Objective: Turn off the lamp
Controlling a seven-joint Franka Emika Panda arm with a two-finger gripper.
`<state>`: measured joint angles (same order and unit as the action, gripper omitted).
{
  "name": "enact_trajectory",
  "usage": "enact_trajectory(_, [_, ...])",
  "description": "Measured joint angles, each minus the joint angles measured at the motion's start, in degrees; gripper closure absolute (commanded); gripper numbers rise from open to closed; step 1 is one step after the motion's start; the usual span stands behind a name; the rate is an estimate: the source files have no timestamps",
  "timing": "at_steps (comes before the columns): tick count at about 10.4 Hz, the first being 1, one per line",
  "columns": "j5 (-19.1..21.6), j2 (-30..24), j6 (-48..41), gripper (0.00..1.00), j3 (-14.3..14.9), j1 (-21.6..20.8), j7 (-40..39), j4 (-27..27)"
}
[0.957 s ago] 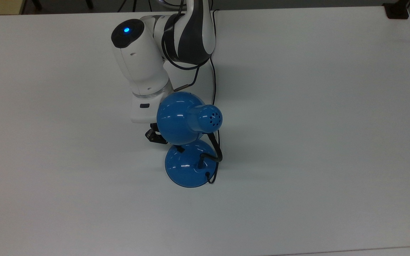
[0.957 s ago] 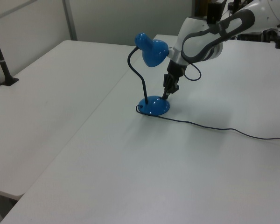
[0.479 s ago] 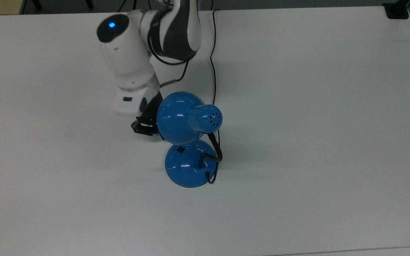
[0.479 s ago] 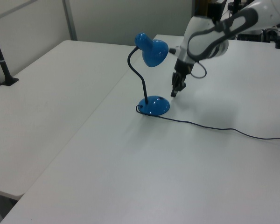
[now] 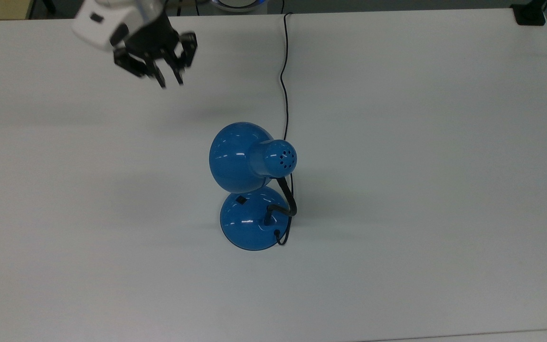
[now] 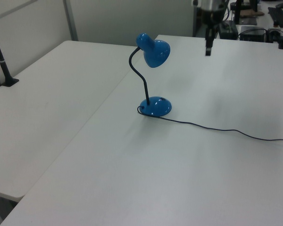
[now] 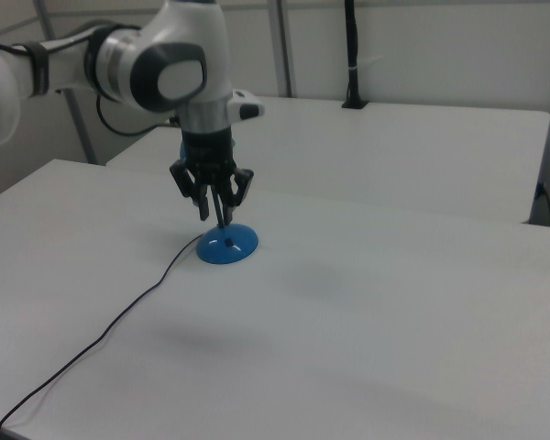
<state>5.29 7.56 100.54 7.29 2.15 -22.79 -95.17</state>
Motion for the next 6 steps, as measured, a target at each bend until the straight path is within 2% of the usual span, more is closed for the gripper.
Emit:
enact_trajectory(1, [-1.9, -1.0, -3.2, 0.00, 0.0, 0.7, 3.0, 1.9])
enact_trajectory(3, [-5.3, -2.5, -4.3, 0.00, 0.0, 1.0, 12.9, 3.3])
enact_trajectory(4, [-5.8, -3.2, -4.3, 0.00, 0.0, 1.1, 17.6, 3.5])
enact_trajectory(6, [-6.1, -3.9, -4.3, 0.00, 0.0, 1.4, 21.2, 3.7])
